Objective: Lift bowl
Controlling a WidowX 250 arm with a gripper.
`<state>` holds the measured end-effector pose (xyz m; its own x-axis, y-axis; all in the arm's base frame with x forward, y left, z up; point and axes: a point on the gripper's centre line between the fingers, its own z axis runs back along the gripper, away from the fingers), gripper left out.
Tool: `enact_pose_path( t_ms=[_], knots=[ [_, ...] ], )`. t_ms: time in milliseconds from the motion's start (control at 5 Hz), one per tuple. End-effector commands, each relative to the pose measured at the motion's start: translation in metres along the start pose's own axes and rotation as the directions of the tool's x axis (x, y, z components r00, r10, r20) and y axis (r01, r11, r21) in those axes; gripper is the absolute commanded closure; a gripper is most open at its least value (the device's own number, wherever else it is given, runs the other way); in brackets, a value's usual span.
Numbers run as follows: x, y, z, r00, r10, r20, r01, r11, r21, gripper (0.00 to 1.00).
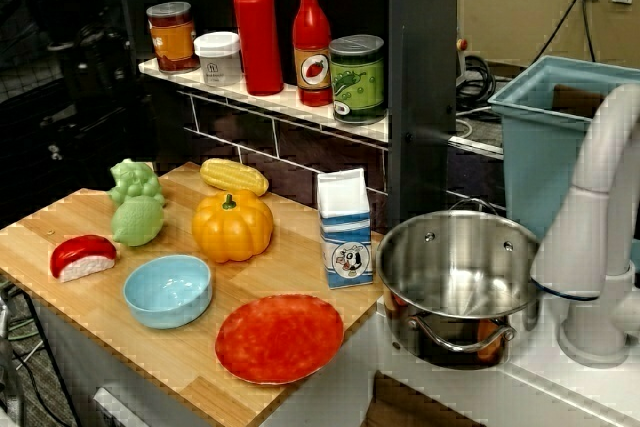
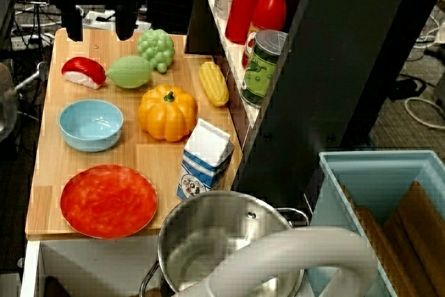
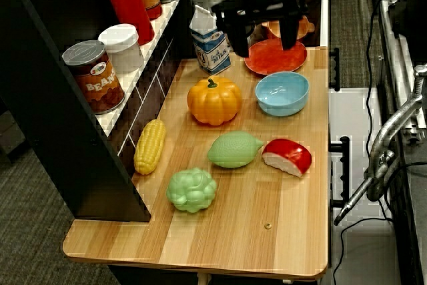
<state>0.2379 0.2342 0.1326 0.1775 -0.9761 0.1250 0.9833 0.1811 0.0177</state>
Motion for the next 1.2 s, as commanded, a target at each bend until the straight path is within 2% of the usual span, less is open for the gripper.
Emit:
enact_pose_path(
  t_ms=[0, 200, 400, 600, 800, 1000],
  knots=[
    [-0.004, 0.000, -0.010, 0.953, 0.282, 0.110, -0.294, 0.949, 0.112, 0.00],
    [0.016, -0.003, -0.009, 0.846, 0.522, 0.108, -0.530, 0.846, 0.058, 0.00],
    [0.020, -0.003, -0.008, 0.688, 0.716, 0.121, -0.725, 0.687, 0.055, 0.00],
    [0.016, 0.001, -0.014, 0.488, 0.859, 0.156, -0.872, 0.486, 0.057, 0.00],
    [0.011, 0.002, -0.022, 0.397, 0.897, 0.194, -0.918, 0.390, 0.075, 0.00],
    [0.005, 0.002, -0.032, 0.406, 0.890, 0.206, -0.914, 0.394, 0.099, 0.00]
  ],
)
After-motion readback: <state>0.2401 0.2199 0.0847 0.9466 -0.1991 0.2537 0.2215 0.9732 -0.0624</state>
